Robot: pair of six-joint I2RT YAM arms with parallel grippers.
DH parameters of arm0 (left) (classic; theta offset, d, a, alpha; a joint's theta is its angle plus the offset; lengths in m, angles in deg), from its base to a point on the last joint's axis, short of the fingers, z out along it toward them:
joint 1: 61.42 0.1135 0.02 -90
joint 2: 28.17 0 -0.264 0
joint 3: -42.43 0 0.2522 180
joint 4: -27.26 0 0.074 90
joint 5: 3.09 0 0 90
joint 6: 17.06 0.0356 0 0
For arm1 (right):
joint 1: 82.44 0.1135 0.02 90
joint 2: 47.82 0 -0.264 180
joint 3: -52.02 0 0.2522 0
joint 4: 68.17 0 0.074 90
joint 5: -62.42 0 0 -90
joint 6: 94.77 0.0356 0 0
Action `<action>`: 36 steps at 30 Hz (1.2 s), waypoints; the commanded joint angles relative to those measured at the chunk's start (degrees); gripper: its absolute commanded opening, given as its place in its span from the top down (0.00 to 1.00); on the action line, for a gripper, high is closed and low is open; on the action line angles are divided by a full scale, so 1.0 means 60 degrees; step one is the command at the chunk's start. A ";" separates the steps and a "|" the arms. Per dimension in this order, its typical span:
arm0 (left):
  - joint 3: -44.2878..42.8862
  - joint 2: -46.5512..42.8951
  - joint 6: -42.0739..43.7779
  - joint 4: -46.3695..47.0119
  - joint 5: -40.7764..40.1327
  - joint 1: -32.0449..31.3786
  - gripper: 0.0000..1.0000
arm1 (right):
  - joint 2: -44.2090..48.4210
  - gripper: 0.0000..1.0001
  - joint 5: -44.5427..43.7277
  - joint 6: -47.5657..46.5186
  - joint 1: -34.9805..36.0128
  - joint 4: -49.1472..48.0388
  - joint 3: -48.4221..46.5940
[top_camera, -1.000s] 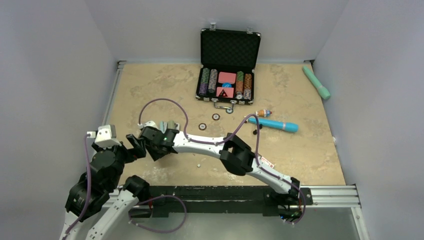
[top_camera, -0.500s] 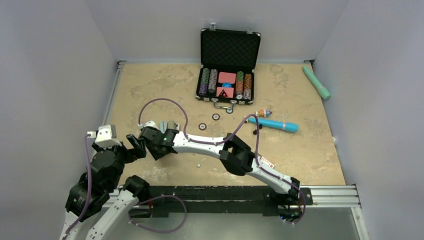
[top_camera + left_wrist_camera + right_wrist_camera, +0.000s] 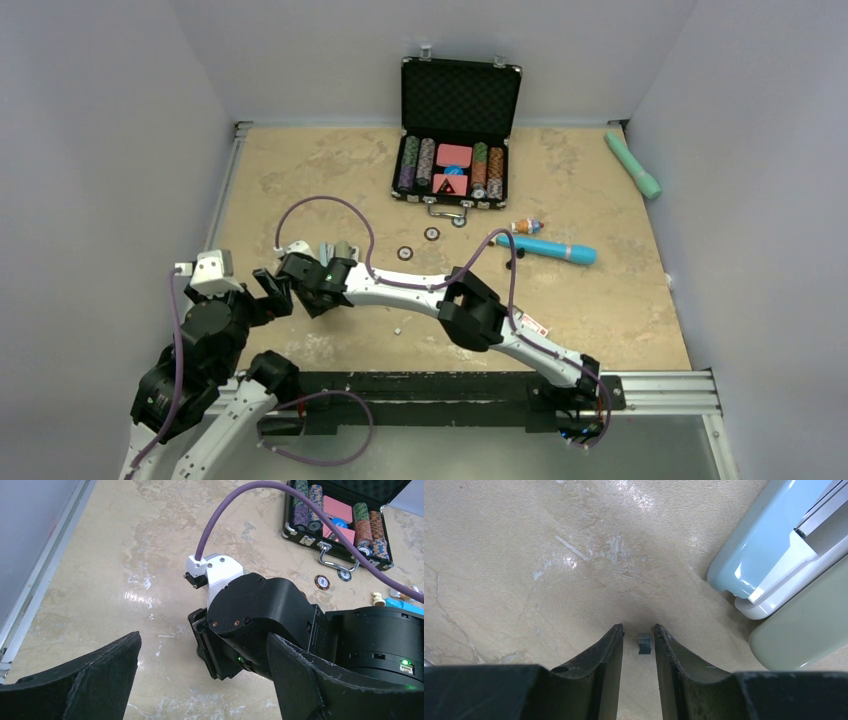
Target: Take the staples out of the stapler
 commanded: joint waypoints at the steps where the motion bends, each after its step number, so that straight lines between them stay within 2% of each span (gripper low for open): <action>1: 0.0033 0.0041 0.0146 0.0442 0.0057 -0.0018 0.01 | 0.0183 0.67 -0.0103 0.0078 0.0260 0.0113 0.0443; 21: 0.0039 0.0033 0.0124 0.0420 0.0039 -0.0019 0.01 | 0.0715 0.68 -0.0193 0.0365 0.0284 -0.0109 0.1379; 32: 0.0039 0.0027 0.0124 0.0399 0.0047 -0.0013 0.01 | 0.0222 0.68 0.0114 0.0357 0.0374 -0.0165 0.0687; 36: 0.0044 0.0022 0.0117 0.0388 0.0040 -0.0020 0.01 | 0.0161 0.73 0.0172 0.0400 0.0374 0.0016 0.0575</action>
